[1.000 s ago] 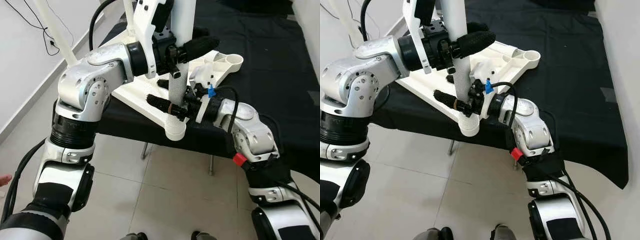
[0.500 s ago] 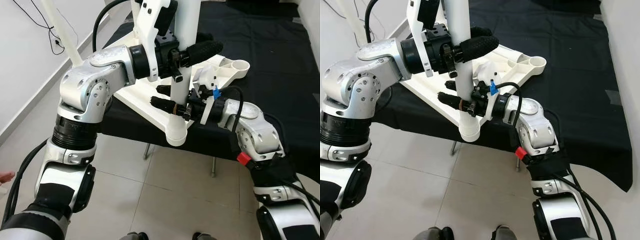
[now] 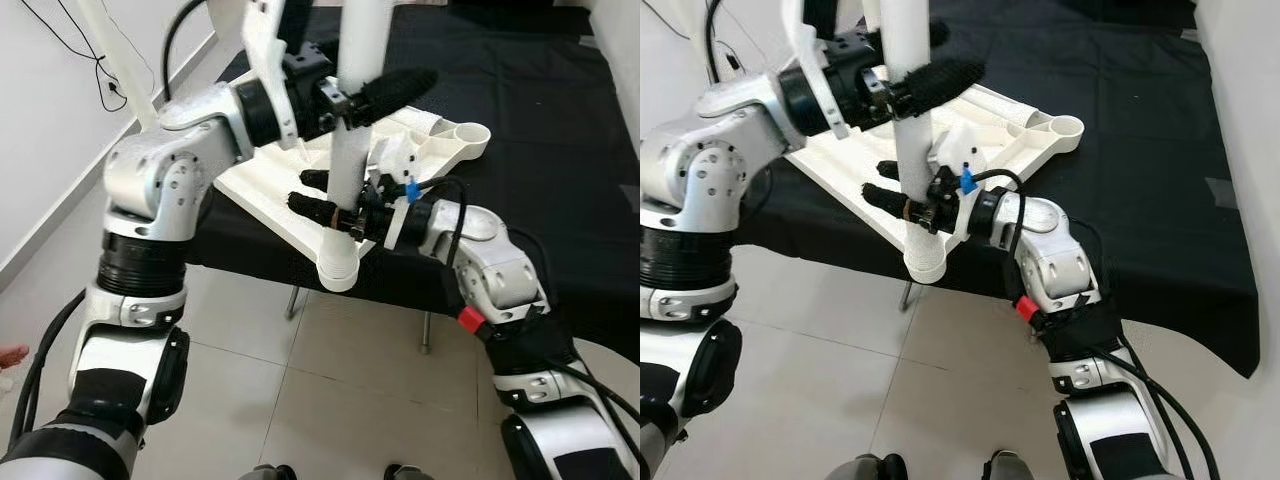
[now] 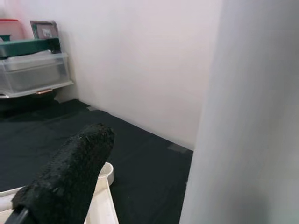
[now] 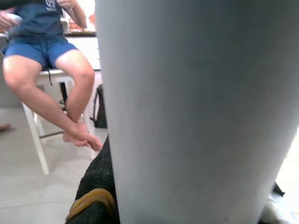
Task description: Building children table
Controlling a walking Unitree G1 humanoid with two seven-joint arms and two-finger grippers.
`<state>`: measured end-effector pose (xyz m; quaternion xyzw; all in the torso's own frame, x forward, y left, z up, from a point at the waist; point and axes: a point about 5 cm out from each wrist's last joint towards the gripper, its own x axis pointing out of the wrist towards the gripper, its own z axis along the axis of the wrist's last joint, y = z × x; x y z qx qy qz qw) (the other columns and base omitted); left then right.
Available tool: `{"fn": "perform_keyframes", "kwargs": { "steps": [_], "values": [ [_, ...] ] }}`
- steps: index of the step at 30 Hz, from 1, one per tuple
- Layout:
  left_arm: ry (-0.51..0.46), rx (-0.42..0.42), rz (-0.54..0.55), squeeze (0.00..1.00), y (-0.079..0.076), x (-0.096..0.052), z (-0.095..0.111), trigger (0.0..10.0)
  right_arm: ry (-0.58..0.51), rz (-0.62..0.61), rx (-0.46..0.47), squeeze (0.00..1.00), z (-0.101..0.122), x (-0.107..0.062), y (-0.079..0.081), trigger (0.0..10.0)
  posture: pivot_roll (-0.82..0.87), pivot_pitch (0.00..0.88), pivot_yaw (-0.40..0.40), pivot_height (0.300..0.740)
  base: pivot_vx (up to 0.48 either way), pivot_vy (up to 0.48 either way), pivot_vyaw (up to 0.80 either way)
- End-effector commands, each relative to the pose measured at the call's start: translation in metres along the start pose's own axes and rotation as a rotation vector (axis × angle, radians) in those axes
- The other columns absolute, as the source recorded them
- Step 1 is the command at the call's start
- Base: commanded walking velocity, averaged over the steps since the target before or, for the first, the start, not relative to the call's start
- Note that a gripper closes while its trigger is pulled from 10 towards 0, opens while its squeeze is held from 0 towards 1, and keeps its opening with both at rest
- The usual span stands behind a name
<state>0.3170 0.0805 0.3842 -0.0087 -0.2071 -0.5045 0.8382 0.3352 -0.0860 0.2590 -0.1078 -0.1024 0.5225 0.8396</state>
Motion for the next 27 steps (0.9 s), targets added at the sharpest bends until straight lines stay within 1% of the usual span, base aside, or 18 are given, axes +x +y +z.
{"fn": "perform_keyframes", "kwargs": {
  "steps": [1,2,4,5,6,7,8,9,10,14,15,16,17,18,20,22,25,27],
  "values": [
    [-0.021,0.012,0.080,1.00,0.009,-0.014,0.004,10.0,0.091,0.051,0.021,0.00,-0.023,0.009,0.017,0.0,-0.01,0.205,0.063,0.740,0.000,0.000,0.00],
    [-0.021,0.012,0.080,1.00,0.009,-0.014,0.004,10.0,0.091,0.051,0.021,0.00,-0.023,0.009,0.017,0.0,-0.01,0.205,0.063,0.740,0.000,0.000,0.00],
    [-0.040,0.020,0.171,1.00,0.018,-0.030,0.005,10.0,0.123,0.034,0.007,0.00,-0.028,0.010,0.018,0.0,-0.01,0.207,0.061,0.740,0.000,0.000,0.00],
    [-0.040,0.020,0.171,1.00,0.018,-0.030,0.005,10.0,0.123,0.034,0.007,0.00,-0.028,0.010,0.018,0.0,-0.01,0.207,0.061,0.740,0.000,0.000,0.00],
    [-0.055,0.020,0.236,1.00,0.025,-0.043,0.006,10.0,0.138,0.029,0.006,0.00,-0.030,0.010,0.019,0.0,0.00,0.211,0.058,0.740,0.000,0.000,0.00],
    [-0.075,0.009,0.312,1.00,0.031,-0.066,0.008,10.0,0.162,0.031,0.003,0.00,-0.034,0.010,0.020,0.0,0.00,0.211,0.053,0.740,0.000,0.000,0.00],
    [-0.075,0.009,0.312,1.00,0.031,-0.066,0.008,10.0,0.162,0.031,0.003,0.00,-0.034,0.010,0.020,0.0,0.00,0.211,0.053,0.740,0.000,0.000,0.00],
    [-0.087,0.008,0.342,1.00,0.032,-0.077,0.009,10.0,0.172,0.034,0.004,0.00,-0.036,0.009,0.021,0.0,0.00,0.211,0.048,0.740,0.000,0.000,0.00],
    [-0.094,0.009,0.354,1.00,0.032,-0.083,0.009,10.0,0.178,0.037,0.005,0.00,-0.037,0.009,0.022,0.0,0.00,0.212,0.047,0.740,0.000,0.000,0.00],
    [-0.106,0.007,0.373,1.00,0.031,-0.089,0.010,10.0,0.185,0.039,0.003,0.00,-0.038,0.009,0.023,0.0,0.00,0.212,0.045,0.740,0.000,0.000,0.00],
    [-0.133,0.009,0.418,0.93,0.031,-0.099,0.012,10.0,0.191,0.035,0.007,0.00,-0.039,0.010,0.022,0.0,0.01,0.212,0.036,0.740,0.000,0.000,0.00],
    [-0.164,0.012,0.468,0.00,0.031,-0.110,0.013,10.0,0.191,0.026,0.011,0.00,-0.040,0.010,0.021,0.0,0.01,0.212,0.030,0.740,0.000,0.000,0.00],
    [-0.201,0.035,0.528,0.00,0.032,-0.121,0.017,10.0,0.180,0.012,0.021,0.00,-0.039,0.012,0.020,0.0,0.01,0.212,0.026,0.740,0.000,0.000,0.00],
    [-0.201,0.035,0.528,0.00,0.032,-0.121,0.017,10.0,0.180,0.012,0.021,0.00,-0.039,0.012,0.020,0.0,0.01,0.212,0.026,0.740,0.000,0.000,0.00],
    [-0.244,0.071,0.589,0.00,0.032,-0.131,0.022,10.0,0.150,-0.004,0.033,0.00,-0.038,0.014,0.020,0.0,0.02,0.211,0.021,0.740,0.000,0.000,0.00],
    [-0.279,0.092,0.593,0.00,0.031,-0.132,0.028,10.0,0.108,-0.012,0.043,0.00,-0.034,0.016,0.021,0.0,0.02,0.211,0.020,0.740,0.000,0.000,0.00],
    [-0.293,0.095,0.589,0.00,0.030,-0.132,0.030,10.0,0.093,-0.016,0.048,0.00,-0.033,0.017,0.021,0.0,0.02,0.211,0.020,0.740,0.000,0.000,0.00],
    [-0.303,0.094,0.559,0.00,0.027,-0.129,0.032,10.0,0.075,-0.021,0.053,0.00,-0.030,0.017,0.020,0.0,0.02,0.209,0.021,0.740,0.000,0.000,0.00]
  ]
}}
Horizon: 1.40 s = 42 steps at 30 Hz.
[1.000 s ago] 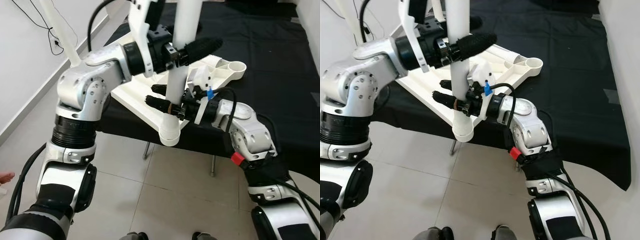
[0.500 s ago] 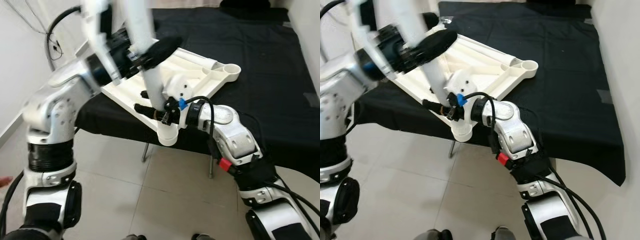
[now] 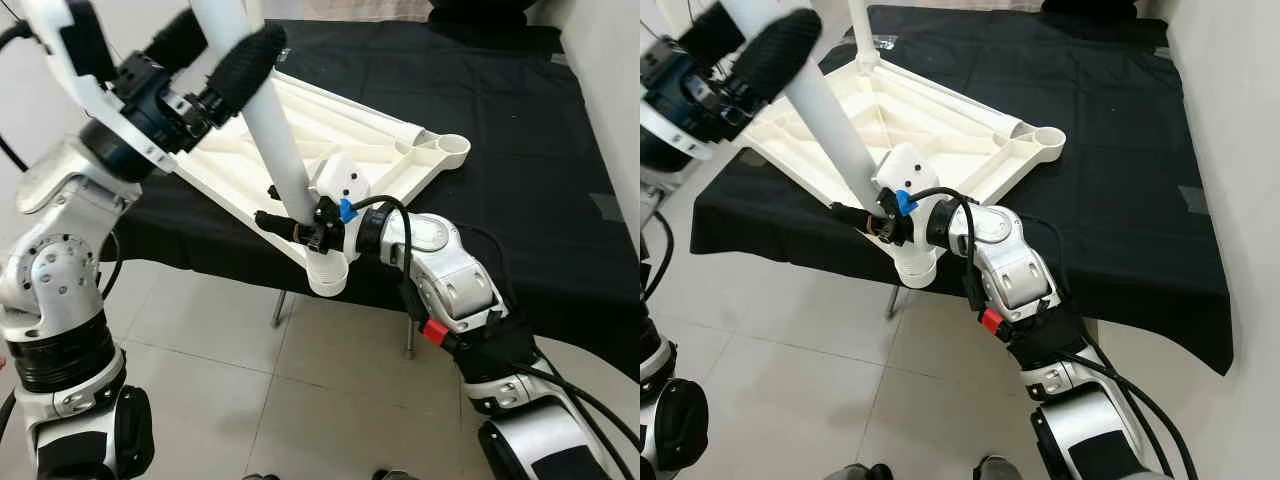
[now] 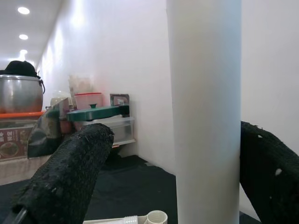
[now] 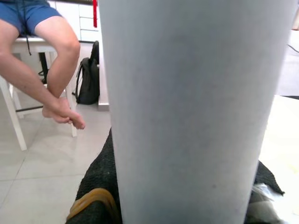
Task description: Building children table
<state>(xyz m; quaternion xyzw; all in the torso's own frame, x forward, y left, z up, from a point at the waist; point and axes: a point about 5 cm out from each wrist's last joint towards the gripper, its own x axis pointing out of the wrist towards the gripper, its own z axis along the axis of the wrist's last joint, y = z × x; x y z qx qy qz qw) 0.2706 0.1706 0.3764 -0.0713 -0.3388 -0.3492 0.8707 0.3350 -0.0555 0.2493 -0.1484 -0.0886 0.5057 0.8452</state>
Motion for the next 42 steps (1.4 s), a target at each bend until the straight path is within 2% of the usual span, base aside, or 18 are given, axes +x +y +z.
{"fn": "perform_keyframes", "kwargs": {
  "steps": [1,3,6,17,24,26,27,28,29,30,31,32,33,34,36,37,40,42],
  "values": [
    [-0.029,0.022,0.202,0.00,0.028,-0.017,0.010,10.0,-0.013,-0.005,0.116,0.00,-0.021,-0.008,0.004,0.0,0.02,0.209,0.021,0.740,0.000,0.000,0.00],
    [-0.046,-0.007,0.066,0.00,0.010,-0.008,0.014,10.0,-0.074,-0.068,0.147,0.00,-0.012,-0.008,-0.005,0.0,0.01,0.206,0.023,0.740,0.000,0.000,0.00],
    [-0.056,-0.022,-0.001,0.00,0.001,-0.003,0.015,10.0,-0.112,-0.122,0.171,0.00,-0.006,-0.008,-0.012,0.0,0.01,0.203,0.025,0.740,0.000,0.000,0.00],
    [-0.140,-0.055,-0.043,0.00,-0.010,0.003,0.022,10.0,-0.309,-0.429,0.350,0.00,0.014,-0.025,-0.055,0.0,0.00,0.195,0.029,0.740,0.000,0.000,0.00],
    [-0.143,-0.078,-0.031,0.00,-0.011,0.002,0.022,10.0,-0.355,-0.477,0.386,0.00,0.018,-0.030,-0.062,0.0,0.01,0.194,0.028,0.740,0.000,0.000,0.00],
    [-0.043,-0.090,0.048,0.00,-0.012,-0.002,0.001,10.0,-0.372,-0.460,0.373,0.00,0.021,-0.030,-0.062,0.0,0.01,0.197,0.033,0.740,0.000,0.000,0.00],
    [-0.043,-0.090,0.048,0.00,-0.012,-0.002,0.001,10.0,-0.372,-0.460,0.373,0.00,0.021,-0.030,-0.062,0.0,0.01,0.197,0.033,0.740,0.000,0.000,0.00],
    [0.059,-0.092,0.092,0.00,-0.013,-0.011,-0.021,10.0,-0.369,-0.408,0.340,0.00,0.023,-0.028,-0.056,0.0,0.01,0.198,0.034,0.740,0.000,0.000,0.00],
    [0.059,-0.092,0.092,0.00,-0.013,-0.011,-0.021,10.0,-0.369,-0.408,0.340,0.00,0.023,-0.028,-0.056,0.0,0.01,0.198,0.034,0.740,0.000,0.000,0.00],
    [0.144,-0.089,0.123,0.00,-0.016,-0.021,-0.040,10.0,-0.366,-0.369,0.320,0.00,0.024,-0.027,-0.051,3.3,0.01,0.202,0.037,0.740,0.000,0.000,0.00],
    [0.258,-0.135,0.178,0.00,-0.023,-0.040,-0.068,10.0,-0.361,-0.358,0.326,0.00,0.023,-0.029,-0.047,10.0,0.01,0.202,0.035,0.740,0.000,0.000,0.00],
    [0.258,-0.135,0.178,0.00,-0.023,-0.040,-0.068,10.0,-0.361,-0.358,0.326,0.00,0.023,-0.029,-0.047,10.0,0.01,0.202,0.035,0.740,0.000,0.000,0.00],
    [0.348,-0.173,0.226,0.00,-0.032,-0.057,-0.089,10.0,-0.352,-0.358,0.324,0.00,0.022,-0.032,-0.045,10.0,0.01,0.202,0.034,0.740,0.000,0.000,0.00],
    [0.348,-0.173,0.226,0.00,-0.032,-0.057,-0.089,10.0,-0.352,-0.358,0.324,0.00,0.022,-0.032,-0.045,10.0,0.01,0.202,0.034,0.740,0.000,0.000,0.00],
    [0.478,-0.235,0.317,0.00,-0.051,-0.092,-0.118,10.0,-0.335,-0.391,0.346,0.00,0.014,-0.044,-0.040,10.0,0.00,0.200,0.032,0.740,0.000,0.000,0.00],
    [0.478,-0.235,0.317,0.00,-0.051,-0.092,-0.118,10.0,-0.335,-0.391,0.346,0.00,0.014,-0.044,-0.040,10.0,0.00,0.200,0.032,0.740,0.000,0.000,0.00],
    [0.592,-0.245,0.413,0.00,-0.072,-0.132,-0.135,10.0,-0.260,-0.462,0.393,0.00,-0.010,-0.063,-0.021,10.0,-0.01,0.192,0.029,0.740,0.000,0.000,0.00],
    [0.600,-0.251,0.436,0.00,-0.075,-0.138,-0.136,10.0,-0.241,-0.478,0.398,0.00,-0.015,-0.067,-0.016,10.0,-0.01,0.191,0.031,0.740,0.000,0.000,0.00]
  ]
}}
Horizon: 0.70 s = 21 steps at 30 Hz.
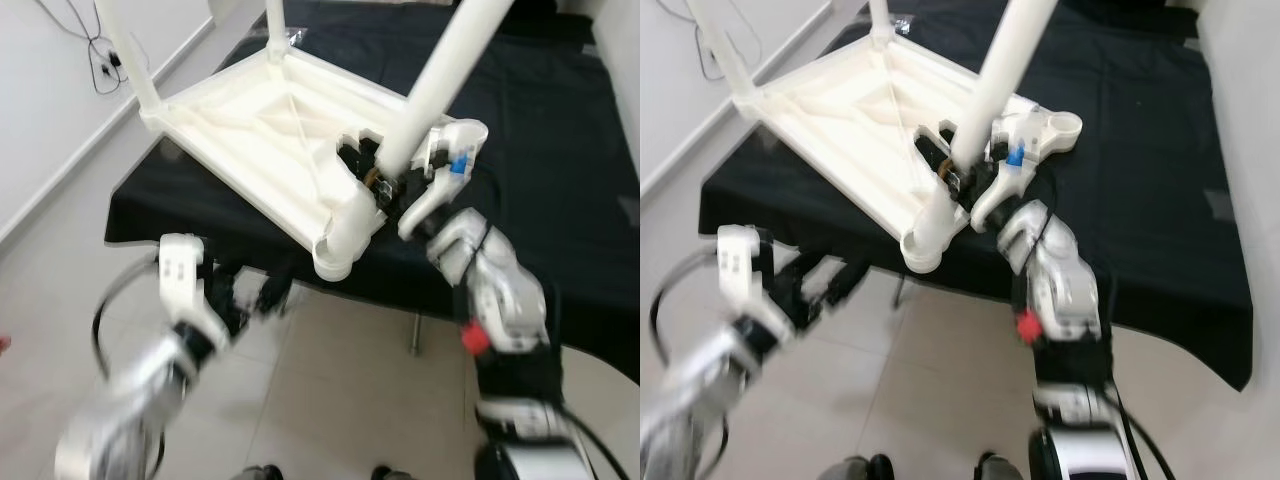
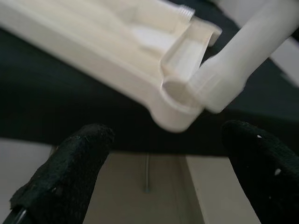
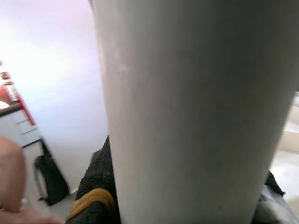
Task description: Building children table
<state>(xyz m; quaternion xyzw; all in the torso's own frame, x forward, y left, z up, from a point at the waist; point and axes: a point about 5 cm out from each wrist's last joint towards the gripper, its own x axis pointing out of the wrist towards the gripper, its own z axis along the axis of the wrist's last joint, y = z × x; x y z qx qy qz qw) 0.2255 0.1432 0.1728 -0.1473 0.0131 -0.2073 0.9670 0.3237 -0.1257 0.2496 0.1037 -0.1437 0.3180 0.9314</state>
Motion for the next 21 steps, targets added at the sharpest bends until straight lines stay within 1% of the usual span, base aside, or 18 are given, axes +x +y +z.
{"fn": "perform_keyframes", "kwargs": {
  "steps": [1,2,3,4,7,9,10,11,14,17,21],
  "values": [
    [-0.027,0.016,0.011,0.00,-0.003,-0.002,0.003,10.0,0.044,-0.015,0.017,0.00,-0.009,-0.004,0.002,10.0,-0.01,0.191,0.031,0.740,0.000,0.000,0.00],
    [-0.015,0.031,0.035,0.00,-0.003,-0.008,-0.003,10.0,0.053,-0.046,0.015,0.00,-0.013,-0.016,0.002,10.0,-0.01,0.185,0.033,0.740,0.000,0.000,0.00],
    [-0.010,0.049,0.046,0.00,-0.004,-0.009,-0.007,10.0,0.047,-0.071,0.017,0.00,-0.013,-0.022,0.001,10.0,-0.01,0.178,0.040,0.740,0.000,0.000,0.00],
    [-0.007,0.061,0.052,0.00,-0.004,-0.010,-0.009,10.0,0.043,-0.088,0.019,0.00,-0.013,-0.025,0.000,10.0,-0.01,0.178,0.040,0.740,0.000,0.000,0.00],
    [-0.017,0.049,0.064,0.00,-0.005,-0.009,-0.012,10.0,0.023,-0.110,0.018,0.00,-0.008,-0.029,-0.001,10.0,-0.02,0.171,0.052,0.740,0.000,0.000,0.00],
    [-0.023,0.074,0.076,0.00,-0.003,-0.005,-0.015,10.0,0.014,-0.127,-0.007,0.00,-0.005,-0.031,-0.003,10.0,-0.03,0.158,0.061,0.740,0.000,0.000,0.00],
    [-0.023,0.095,0.080,0.00,-0.001,-0.003,-0.017,10.0,0.017,-0.131,-0.029,0.00,-0.005,-0.033,-0.004,10.0,-0.03,0.151,0.063,0.740,0.292,0.000,0.00],
    [-0.022,0.104,0.083,0.00,0.001,-0.001,-0.019,10.0,0.030,-0.142,-0.059,0.00,-0.006,-0.036,-0.006,10.0,-0.03,0.150,0.063,0.740,0.341,0.000,0.80],
    [-0.028,0.106,0.092,0.00,0.003,0.000,-0.022,10.0,0.030,-0.157,-0.063,0.00,-0.007,-0.041,-0.006,10.0,-0.04,0.146,0.065,0.740,0.407,0.000,0.79],
    [-0.036,0.113,0.090,0.00,0.004,0.002,-0.023,10.0,0.091,-0.206,-0.090,0.00,-0.016,-0.041,-0.004,10.0,-0.04,0.143,0.069,0.740,0.420,0.000,0.00],
    [-0.041,0.117,0.091,0.00,0.003,0.002,-0.024,10.0,0.101,-0.213,-0.094,0.00,-0.016,-0.041,-0.004,10.0,-0.04,0.143,0.069,0.740,0.420,0.000,0.00]
  ]
}}
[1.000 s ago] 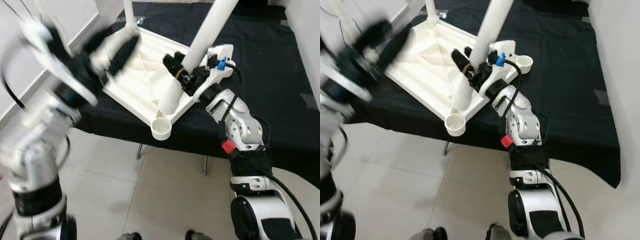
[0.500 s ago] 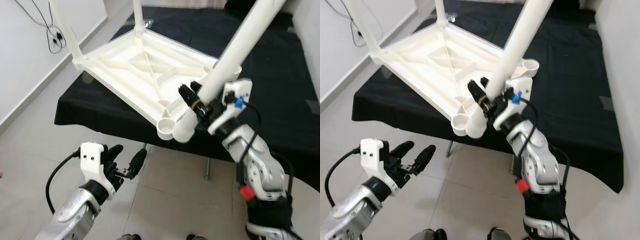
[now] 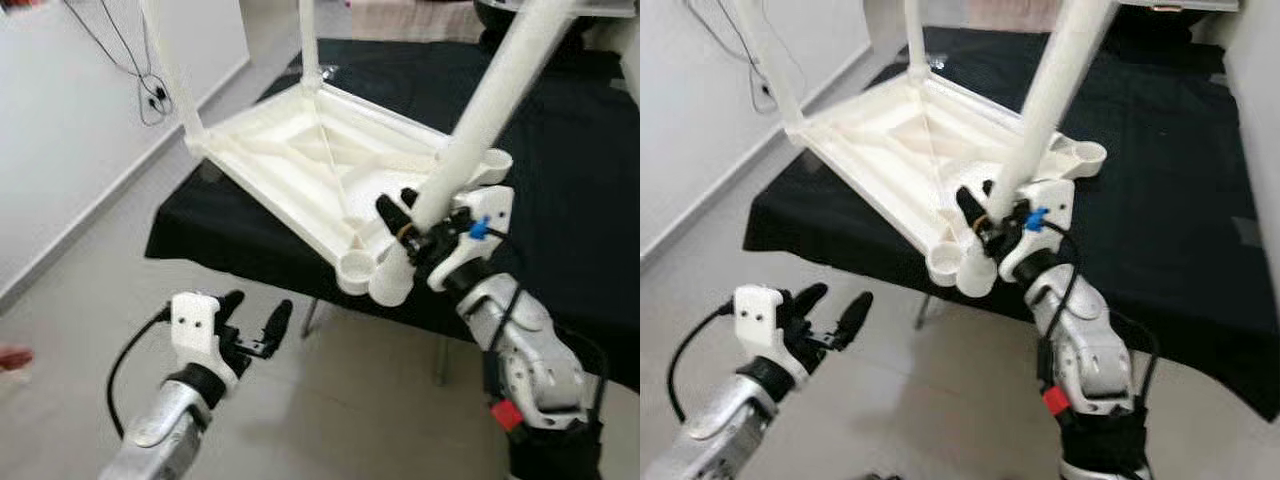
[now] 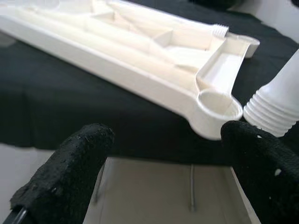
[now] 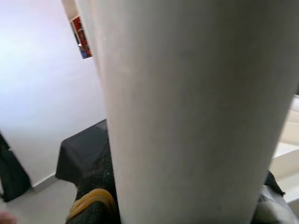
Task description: Building children table
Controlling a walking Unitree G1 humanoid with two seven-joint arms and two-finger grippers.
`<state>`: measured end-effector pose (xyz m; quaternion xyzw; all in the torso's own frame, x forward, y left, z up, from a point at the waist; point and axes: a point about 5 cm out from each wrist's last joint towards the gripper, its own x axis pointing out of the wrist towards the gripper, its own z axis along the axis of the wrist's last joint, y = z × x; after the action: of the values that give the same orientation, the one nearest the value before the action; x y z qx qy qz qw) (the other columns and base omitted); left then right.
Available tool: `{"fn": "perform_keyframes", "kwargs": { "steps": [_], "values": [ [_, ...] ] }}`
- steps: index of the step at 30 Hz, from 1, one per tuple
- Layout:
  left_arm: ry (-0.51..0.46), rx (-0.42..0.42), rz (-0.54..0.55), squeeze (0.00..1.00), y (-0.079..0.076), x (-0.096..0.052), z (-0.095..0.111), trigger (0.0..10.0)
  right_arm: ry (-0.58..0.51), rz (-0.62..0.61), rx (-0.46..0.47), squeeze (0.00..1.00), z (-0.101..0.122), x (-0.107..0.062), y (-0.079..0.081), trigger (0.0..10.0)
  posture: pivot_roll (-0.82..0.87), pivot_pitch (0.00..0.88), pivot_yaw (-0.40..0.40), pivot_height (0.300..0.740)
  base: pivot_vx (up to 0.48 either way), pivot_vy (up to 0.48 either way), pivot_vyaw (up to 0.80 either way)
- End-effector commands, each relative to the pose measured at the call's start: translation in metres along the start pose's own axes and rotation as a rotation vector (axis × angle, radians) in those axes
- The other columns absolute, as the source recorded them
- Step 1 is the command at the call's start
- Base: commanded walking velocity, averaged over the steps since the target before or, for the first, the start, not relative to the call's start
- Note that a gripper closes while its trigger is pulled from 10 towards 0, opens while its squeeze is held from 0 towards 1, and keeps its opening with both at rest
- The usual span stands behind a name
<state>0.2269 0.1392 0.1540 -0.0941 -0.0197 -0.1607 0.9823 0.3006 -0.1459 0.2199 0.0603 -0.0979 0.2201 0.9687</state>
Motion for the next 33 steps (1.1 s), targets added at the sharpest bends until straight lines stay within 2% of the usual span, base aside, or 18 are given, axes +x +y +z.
{"fn": "perform_keyframes", "kwargs": {
  "steps": [1,5,8,10,12,21,25,28,33],
  "values": [
    [0.014,0.005,-0.007,0.00,-0.002,0.001,-0.005,10.0,-0.027,-0.013,0.027,0.00,0.003,0.001,0.001,10.0,-0.03,0.137,0.066,0.740,0.420,0.000,0.00],
    [0.011,0.014,-0.019,0.00,-0.004,0.002,-0.006,10.0,-0.057,-0.015,0.068,0.00,0.006,0.006,0.002,10.0,-0.03,0.137,0.066,0.740,0.420,0.000,0.00],
    [0.033,0.079,-0.071,0.00,-0.011,0.003,-0.008,10.0,-0.131,0.075,0.125,0.00,0.019,0.011,0.007,10.0,-0.02,0.140,0.059,0.740,0.123,0.000,0.00],
    [0.033,0.079,-0.071,0.00,-0.011,0.003,-0.008,10.0,-0.131,0.075,0.125,0.00,0.019,0.011,0.007,10.0,-0.02,0.140,0.059,0.740,0.000,0.000,0.00],
    [0.036,0.106,-0.102,0.00,-0.015,0.003,-0.011,10.0,-0.167,0.106,0.121,0.00,0.029,0.014,0.005,10.0,-0.02,0.141,0.061,0.740,0.000,0.000,0.00],
    [0.074,0.118,-0.114,0.00,-0.014,0.001,-0.020,10.0,-0.276,0.199,0.115,0.00,0.058,0.019,-0.001,10.0,-0.01,0.132,0.068,0.740,0.000,0.000,0.00],
    [0.078,0.132,-0.096,0.00,-0.011,0.002,-0.020,10.0,-0.281,0.231,0.115,0.00,0.060,0.020,0.001,10.0,-0.01,0.131,0.068,0.740,0.000,0.000,0.00],
    [0.075,0.109,-0.049,0.00,-0.005,0.003,-0.018,10.0,-0.252,0.299,0.097,0.00,0.059,0.020,0.010,10.0,-0.02,0.138,0.083,0.740,0.000,0.000,0.00],
    [0.093,0.138,-0.030,0.00,-0.005,0.002,-0.017,10.0,-0.209,0.317,0.087,0.00,0.051,0.018,0.012,10.0,-0.01,0.151,0.089,0.740,0.000,0.000,0.00]
  ]
}}
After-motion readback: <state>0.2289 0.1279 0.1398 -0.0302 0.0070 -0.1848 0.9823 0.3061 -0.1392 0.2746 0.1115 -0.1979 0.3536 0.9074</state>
